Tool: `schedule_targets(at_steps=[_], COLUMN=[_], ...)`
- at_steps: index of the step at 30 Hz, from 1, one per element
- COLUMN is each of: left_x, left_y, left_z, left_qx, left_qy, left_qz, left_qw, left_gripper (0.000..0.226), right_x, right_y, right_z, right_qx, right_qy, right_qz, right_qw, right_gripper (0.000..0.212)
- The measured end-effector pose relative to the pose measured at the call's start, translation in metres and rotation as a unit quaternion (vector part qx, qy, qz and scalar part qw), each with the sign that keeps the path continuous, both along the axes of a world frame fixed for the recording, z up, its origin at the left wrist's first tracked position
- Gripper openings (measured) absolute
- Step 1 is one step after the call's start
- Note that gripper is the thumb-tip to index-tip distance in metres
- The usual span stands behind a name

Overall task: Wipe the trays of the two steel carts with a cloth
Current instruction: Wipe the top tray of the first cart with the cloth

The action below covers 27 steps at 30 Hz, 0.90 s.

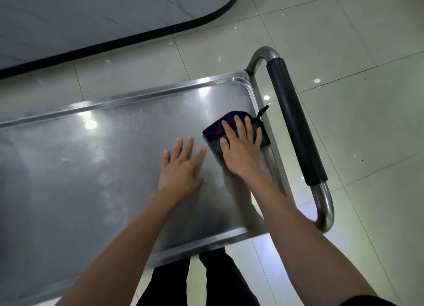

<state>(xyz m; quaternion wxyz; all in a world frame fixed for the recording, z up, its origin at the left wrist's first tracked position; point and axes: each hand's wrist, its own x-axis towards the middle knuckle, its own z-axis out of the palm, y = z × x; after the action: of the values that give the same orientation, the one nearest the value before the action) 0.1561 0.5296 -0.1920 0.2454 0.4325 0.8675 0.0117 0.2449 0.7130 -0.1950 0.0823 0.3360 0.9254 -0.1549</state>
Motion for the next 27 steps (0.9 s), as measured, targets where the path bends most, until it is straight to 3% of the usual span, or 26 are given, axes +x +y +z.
schedule_targets(at_steps=[10,15,21,27], left_x=[0.005,0.01,0.017,-0.021], left_y=[0.003,0.001,-0.012,-0.028], left_z=[0.013,0.018,0.021,0.028], left_qx=[-0.028,-0.035,-0.021,0.042], left_qy=[-0.034,-0.031,0.003,0.041], left_qz=[0.029,0.058,0.113,0.11], left_qw=[0.999,0.997,0.993,0.992], left_gripper=[0.09,0.091,0.11,0.067], right_x=[0.174,0.185,0.174,0.137], right_y=[-0.109,-0.141,-0.155,-0.151], right_z=[-0.001,0.001,0.004,0.003], right_qx=[0.035,0.031,0.015,0.019], right_qy=[-0.025,-0.018,-0.008,-0.022], right_qz=[0.022,0.024,0.014,0.01], right_qw=[0.999,0.999,1.0,1.0], right_gripper=[0.055,0.056,0.055,0.056])
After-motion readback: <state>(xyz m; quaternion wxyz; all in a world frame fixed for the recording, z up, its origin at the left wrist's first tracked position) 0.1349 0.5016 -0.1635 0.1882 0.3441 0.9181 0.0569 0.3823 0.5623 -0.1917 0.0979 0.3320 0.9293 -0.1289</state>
